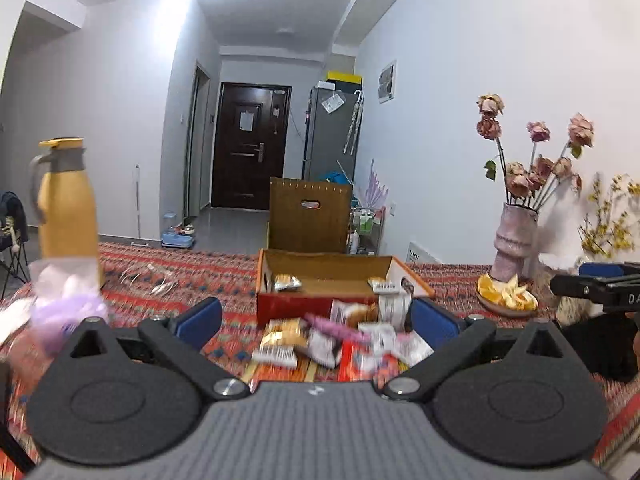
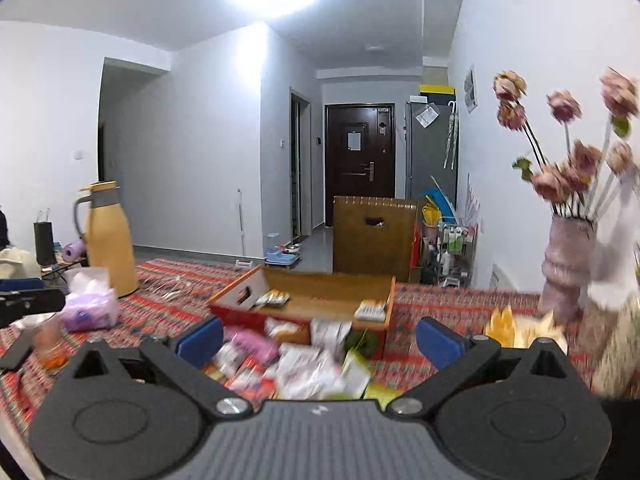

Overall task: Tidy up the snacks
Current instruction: 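Withdraw both grippers from the box back toward the snack pile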

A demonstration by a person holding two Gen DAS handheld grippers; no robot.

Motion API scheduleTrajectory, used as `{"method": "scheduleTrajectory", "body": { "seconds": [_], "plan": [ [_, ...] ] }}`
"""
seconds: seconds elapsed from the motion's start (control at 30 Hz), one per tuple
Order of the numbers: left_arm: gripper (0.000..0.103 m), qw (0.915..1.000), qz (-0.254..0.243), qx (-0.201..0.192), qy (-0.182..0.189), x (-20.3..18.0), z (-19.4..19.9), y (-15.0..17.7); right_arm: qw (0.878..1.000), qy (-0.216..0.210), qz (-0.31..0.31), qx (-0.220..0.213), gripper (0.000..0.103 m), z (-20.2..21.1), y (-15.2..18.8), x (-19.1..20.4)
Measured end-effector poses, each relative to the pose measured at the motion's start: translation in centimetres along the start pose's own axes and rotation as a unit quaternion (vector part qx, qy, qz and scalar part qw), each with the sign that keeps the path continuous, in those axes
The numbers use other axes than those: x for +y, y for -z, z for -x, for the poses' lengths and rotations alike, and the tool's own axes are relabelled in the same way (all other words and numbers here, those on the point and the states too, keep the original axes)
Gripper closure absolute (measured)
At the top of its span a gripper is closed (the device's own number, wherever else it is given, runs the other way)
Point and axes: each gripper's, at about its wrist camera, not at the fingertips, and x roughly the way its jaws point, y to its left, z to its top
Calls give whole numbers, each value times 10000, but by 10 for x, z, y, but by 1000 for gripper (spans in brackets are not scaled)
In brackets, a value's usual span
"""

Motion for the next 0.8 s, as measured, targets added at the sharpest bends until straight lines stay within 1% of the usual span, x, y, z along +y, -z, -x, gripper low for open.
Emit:
{"method": "scheduleTrajectory", "body": {
  "seconds": [0.1,0.17,0.2,0.3,0.33,0.37,0.43,0.47,0.57,0.8],
  "plan": [
    [0,10000,47,52,-56,0,27,31,10000,72,25,-56,0,27,37,15],
    [0,9998,93,190,-68,1,35,49,9999,108,-94,-5,0,38,65,24],
    [0,9995,142,270,-79,1,38,59,9998,50,-206,67,0,42,82,27],
    [0,9975,90,684,-142,0,31,80,9976,-308,-557,272,0,46,122,32],
    [0,9968,53,766,-209,0,29,85,9969,-340,-612,370,0,45,132,32],
    [0,9962,-5,822,-269,1,28,91,9968,-234,-629,442,0,43,139,33],
    [0,9952,-122,920,-295,1,25,99,9960,9,-694,566,0,41,149,35],
    [0,9948,-135,971,-274,1,22,101,9951,48,-767,625,0,39,152,34],
    [0,9933,-92,1114,-276,4,17,110,9938,-32,-882,678,0,34,158,30],
    [0,9910,-97,1301,-303,8,-8,109,9952,64,-677,704,0,15,156,33]
  ]
}}
